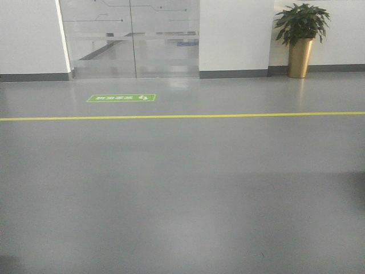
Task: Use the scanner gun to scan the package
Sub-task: 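Turn the base toward the red table and stop at its edge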
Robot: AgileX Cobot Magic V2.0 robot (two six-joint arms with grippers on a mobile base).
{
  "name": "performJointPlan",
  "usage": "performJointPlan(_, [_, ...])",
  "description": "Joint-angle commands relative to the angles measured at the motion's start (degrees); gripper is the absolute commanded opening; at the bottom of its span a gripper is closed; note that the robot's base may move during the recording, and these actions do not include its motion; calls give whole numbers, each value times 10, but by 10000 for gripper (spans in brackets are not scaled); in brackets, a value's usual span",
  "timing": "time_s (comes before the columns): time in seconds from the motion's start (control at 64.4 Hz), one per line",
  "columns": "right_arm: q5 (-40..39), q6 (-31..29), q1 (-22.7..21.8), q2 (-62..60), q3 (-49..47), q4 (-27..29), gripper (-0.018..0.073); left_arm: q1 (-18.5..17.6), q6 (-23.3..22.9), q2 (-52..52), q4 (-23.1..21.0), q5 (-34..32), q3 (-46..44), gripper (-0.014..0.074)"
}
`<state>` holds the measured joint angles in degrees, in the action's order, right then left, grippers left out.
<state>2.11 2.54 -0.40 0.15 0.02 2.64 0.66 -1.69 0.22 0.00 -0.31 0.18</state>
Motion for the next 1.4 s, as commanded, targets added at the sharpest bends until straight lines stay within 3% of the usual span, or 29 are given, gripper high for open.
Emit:
performJointPlan(0.0, [-8,0,1,-1,0,-5,-169,3,-1,-2,4,-12,-2,-111])
performJointPlan(1.381, [-8,0,1,-1,0,-5,-169,3,-1,-2,4,-12,-2,-111])
